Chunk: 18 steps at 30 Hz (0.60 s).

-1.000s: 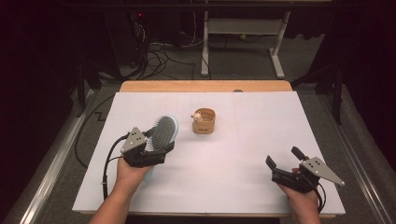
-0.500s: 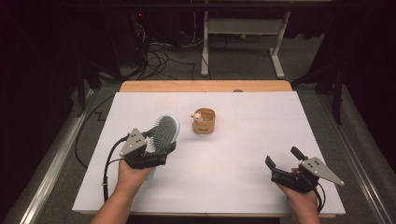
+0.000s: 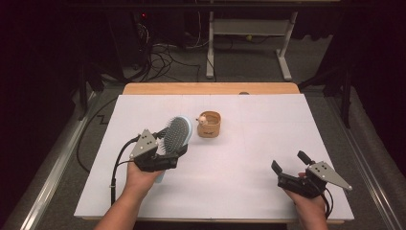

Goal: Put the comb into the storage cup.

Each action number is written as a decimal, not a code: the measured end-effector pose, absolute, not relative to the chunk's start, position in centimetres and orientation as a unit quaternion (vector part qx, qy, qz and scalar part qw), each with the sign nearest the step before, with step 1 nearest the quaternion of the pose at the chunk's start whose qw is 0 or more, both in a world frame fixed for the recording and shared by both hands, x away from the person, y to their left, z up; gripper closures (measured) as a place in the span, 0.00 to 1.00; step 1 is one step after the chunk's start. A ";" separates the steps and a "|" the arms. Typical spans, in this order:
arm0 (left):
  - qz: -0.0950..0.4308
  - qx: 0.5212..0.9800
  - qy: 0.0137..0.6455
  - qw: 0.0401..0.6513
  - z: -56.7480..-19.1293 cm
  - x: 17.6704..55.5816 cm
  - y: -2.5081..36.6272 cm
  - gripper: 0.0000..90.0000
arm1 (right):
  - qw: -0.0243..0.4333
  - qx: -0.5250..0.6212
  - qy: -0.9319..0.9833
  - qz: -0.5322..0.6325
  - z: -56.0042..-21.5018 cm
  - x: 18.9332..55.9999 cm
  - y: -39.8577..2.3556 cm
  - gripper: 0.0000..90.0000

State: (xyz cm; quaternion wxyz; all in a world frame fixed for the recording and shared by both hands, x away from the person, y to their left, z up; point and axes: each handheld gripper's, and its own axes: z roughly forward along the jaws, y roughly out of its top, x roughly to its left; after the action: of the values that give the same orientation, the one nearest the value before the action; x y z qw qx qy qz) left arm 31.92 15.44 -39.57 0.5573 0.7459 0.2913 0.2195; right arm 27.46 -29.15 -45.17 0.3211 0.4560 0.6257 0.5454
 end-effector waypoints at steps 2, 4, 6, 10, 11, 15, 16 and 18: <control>0.222 0.747 0.286 0.558 -39.3 32.1 15.0 0.22 | 0.320 0.456 0.627 0.545 -45.1 27.5 -29.1 0.00; 0.220 0.746 0.282 0.562 -39.1 32.3 14.6 0.22 | 0.318 0.456 0.629 0.543 -45.1 27.5 -29.1 0.00; 0.219 0.747 0.278 0.563 -38.9 32.5 14.1 0.22 | 0.318 0.455 0.630 0.543 -45.1 27.5 -29.1 0.00; 0.214 0.747 0.274 0.566 -39.1 32.9 13.3 0.22 | 0.318 0.455 0.633 0.540 -45.1 27.5 -29.0 0.00; 0.213 0.747 0.274 0.567 -39.2 33.0 13.1 0.22 | 0.318 0.454 0.634 0.540 -45.1 27.5 -29.0 0.00; 0.208 0.748 0.271 0.569 -39.3 33.4 12.4 0.22 | 0.315 0.455 0.636 0.537 -45.1 27.5 -28.9 0.00; 0.208 0.749 0.268 0.569 -39.3 33.4 12.3 0.22 | 0.314 0.455 0.637 0.536 -45.1 27.5 -28.8 0.00; 0.209 0.749 0.265 0.570 -39.3 33.4 12.1 0.22 | 0.313 0.454 0.640 0.535 -45.1 27.6 -28.8 0.00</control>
State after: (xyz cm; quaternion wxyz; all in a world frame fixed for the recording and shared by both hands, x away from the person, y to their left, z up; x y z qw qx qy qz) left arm 33.38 12.08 -39.34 0.5698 0.7493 0.2646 0.2091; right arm 27.56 -28.80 -45.13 0.3131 0.4542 0.6399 0.5349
